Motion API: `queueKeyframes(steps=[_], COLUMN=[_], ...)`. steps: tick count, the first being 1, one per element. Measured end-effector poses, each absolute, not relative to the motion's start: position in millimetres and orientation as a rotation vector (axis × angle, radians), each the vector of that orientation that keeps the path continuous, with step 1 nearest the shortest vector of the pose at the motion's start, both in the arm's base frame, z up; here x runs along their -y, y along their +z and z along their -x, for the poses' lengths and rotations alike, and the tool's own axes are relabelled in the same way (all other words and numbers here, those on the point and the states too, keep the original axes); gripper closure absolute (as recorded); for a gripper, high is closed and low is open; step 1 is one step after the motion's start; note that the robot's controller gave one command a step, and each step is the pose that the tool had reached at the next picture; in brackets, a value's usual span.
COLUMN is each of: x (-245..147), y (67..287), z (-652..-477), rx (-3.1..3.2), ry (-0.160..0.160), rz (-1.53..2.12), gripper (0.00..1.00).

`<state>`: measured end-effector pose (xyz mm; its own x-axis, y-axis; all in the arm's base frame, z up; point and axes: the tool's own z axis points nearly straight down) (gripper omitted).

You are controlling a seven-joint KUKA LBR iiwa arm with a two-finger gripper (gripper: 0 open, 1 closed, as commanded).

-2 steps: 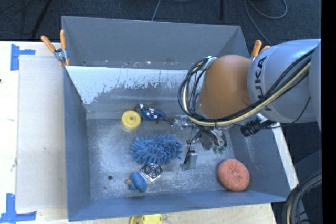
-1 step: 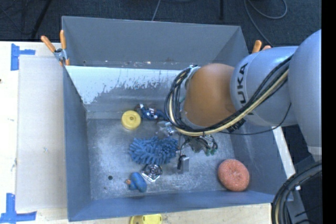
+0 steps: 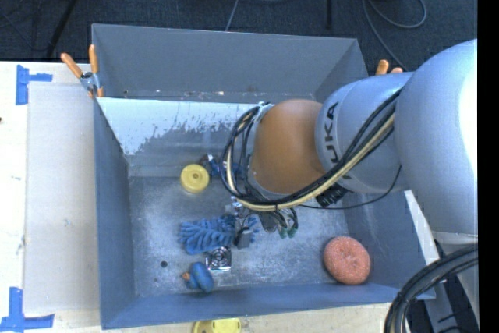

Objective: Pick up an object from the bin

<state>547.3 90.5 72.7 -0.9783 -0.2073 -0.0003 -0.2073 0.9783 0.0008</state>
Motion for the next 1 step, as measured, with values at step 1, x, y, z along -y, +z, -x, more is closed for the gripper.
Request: queueKeyframes(steps=[1], x=[-90.5], y=[72.7], z=[-547.3], rx=[-3.124], ry=[0.001], rz=[0.327], gripper=[1.0])
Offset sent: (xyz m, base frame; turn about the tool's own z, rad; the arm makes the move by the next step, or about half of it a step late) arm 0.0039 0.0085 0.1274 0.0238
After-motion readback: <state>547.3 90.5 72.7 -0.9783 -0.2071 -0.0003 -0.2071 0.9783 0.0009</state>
